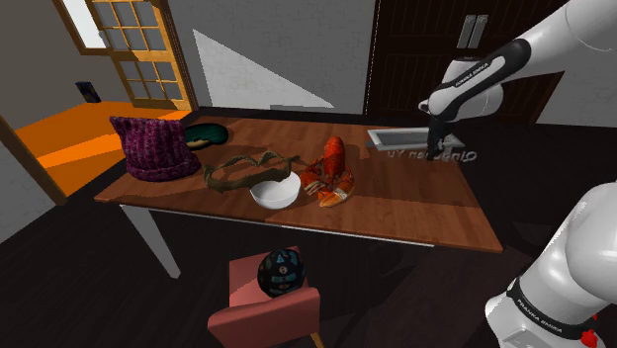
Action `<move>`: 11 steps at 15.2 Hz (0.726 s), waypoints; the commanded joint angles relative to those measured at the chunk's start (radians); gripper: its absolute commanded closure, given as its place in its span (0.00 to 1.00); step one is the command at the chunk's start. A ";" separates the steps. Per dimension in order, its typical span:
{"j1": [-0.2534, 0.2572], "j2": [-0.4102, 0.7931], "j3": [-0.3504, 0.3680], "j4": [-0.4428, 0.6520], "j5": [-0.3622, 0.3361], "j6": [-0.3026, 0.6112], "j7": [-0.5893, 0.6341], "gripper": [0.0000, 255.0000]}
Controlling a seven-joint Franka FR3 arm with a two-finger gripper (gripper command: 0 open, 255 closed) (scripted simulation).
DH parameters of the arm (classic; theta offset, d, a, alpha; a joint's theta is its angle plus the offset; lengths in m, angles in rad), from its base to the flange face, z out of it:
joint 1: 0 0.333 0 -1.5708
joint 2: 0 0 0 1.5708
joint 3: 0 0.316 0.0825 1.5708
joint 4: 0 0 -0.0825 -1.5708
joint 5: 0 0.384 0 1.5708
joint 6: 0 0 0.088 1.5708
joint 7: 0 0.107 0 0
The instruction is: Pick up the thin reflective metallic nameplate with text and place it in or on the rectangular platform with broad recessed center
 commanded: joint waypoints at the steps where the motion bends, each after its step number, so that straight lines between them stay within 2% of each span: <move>1: -0.001 -0.030 0.003 0.008 -0.027 -0.034 0.020 1.00; 11: -0.010 -0.132 0.024 0.067 -0.093 -0.182 0.068 1.00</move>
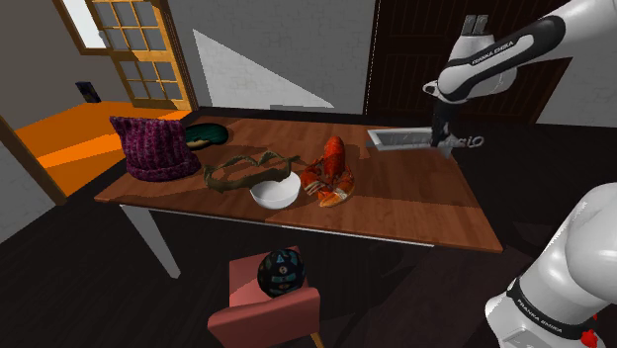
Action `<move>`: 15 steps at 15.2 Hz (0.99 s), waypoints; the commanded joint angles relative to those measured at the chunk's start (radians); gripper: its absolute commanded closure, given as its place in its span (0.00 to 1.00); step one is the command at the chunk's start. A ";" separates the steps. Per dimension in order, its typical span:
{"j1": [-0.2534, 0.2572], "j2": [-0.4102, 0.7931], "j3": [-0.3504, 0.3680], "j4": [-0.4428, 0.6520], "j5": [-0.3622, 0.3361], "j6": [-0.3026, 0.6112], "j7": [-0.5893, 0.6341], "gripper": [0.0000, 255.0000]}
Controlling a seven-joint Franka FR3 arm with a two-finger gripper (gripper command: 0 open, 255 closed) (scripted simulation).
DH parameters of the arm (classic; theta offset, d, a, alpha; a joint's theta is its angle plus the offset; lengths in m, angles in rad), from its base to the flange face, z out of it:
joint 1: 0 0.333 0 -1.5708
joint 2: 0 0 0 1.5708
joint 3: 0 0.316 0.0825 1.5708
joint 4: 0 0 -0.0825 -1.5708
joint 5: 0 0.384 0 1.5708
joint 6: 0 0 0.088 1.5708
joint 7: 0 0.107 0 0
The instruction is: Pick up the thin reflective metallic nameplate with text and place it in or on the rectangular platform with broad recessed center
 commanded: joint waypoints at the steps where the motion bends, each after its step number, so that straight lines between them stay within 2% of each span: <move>1: -0.001 -0.013 0.003 0.016 -0.006 -0.029 0.003 1.00; 2: -0.002 -0.018 0.005 0.020 -0.008 -0.037 0.005 1.00; 5: 0.013 0.117 -0.033 0.148 0.098 -0.046 -0.088 1.00; 8: 0.000 0.257 -0.049 0.288 0.213 -0.074 -0.181 1.00; 11: -0.046 0.394 -0.040 0.440 0.317 -0.121 -0.259 1.00; 15: -0.136 0.571 -0.008 0.670 0.423 -0.205 -0.326 1.00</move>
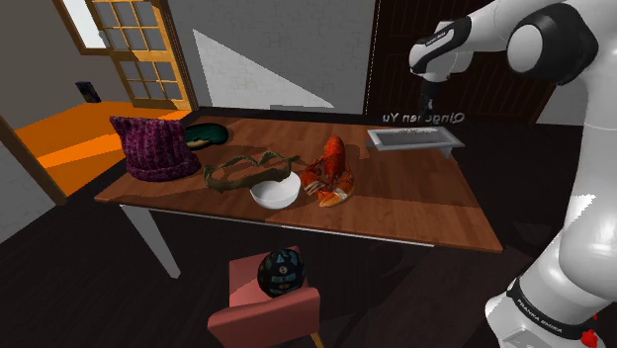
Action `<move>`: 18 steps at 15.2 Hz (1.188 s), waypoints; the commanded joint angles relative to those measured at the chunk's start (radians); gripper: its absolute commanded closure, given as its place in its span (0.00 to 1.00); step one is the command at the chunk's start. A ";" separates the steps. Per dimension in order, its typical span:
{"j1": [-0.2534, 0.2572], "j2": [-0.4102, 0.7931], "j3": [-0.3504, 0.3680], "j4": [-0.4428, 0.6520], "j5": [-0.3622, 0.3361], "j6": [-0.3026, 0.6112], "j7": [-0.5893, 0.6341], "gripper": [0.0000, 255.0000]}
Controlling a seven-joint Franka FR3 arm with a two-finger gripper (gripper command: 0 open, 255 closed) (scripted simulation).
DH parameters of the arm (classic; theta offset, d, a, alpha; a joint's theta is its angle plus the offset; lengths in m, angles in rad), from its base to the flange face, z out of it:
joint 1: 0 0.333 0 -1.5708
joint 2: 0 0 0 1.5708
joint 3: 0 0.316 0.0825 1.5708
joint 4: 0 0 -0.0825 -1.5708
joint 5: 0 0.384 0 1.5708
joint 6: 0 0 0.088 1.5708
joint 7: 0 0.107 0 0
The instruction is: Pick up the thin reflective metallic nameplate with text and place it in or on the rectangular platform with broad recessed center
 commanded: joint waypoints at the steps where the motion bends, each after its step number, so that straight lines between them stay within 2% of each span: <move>1: -0.053 0.092 0.017 0.122 0.051 -0.044 -0.034 1.00; 3: -0.095 0.161 0.033 0.226 0.080 -0.084 -0.045 1.00; 16: -0.109 0.233 0.068 0.145 0.130 0.061 -0.076 1.00; 18: -0.109 0.233 0.068 0.144 0.130 0.061 -0.076 1.00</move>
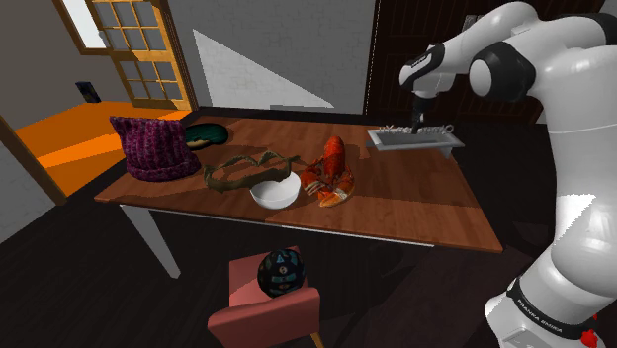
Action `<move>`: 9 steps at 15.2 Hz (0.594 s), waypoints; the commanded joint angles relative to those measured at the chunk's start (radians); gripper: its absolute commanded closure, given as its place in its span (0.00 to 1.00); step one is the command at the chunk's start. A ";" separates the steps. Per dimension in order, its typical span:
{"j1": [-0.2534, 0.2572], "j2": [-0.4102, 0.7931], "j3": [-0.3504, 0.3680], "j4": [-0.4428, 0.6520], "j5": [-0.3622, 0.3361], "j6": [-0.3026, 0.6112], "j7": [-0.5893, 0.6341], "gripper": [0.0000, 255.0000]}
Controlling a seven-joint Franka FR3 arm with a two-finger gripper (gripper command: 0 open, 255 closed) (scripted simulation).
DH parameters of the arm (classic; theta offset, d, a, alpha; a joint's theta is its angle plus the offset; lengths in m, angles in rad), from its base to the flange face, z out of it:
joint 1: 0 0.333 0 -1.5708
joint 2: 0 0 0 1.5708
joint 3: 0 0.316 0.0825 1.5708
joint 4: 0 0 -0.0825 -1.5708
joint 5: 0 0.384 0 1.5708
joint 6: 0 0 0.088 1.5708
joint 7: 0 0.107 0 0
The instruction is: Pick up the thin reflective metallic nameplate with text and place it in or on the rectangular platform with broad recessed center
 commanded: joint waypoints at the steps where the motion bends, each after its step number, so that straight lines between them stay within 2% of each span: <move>1: 0.000 0.001 0.001 -0.003 0.001 0.005 -0.001 1.00; 6: 0.000 0.001 0.001 -0.003 0.001 0.005 -0.001 1.00; 7: 0.000 0.001 0.001 -0.003 0.001 0.005 -0.001 0.00; 9: 0.000 0.001 0.001 -0.003 0.001 0.005 -0.001 0.00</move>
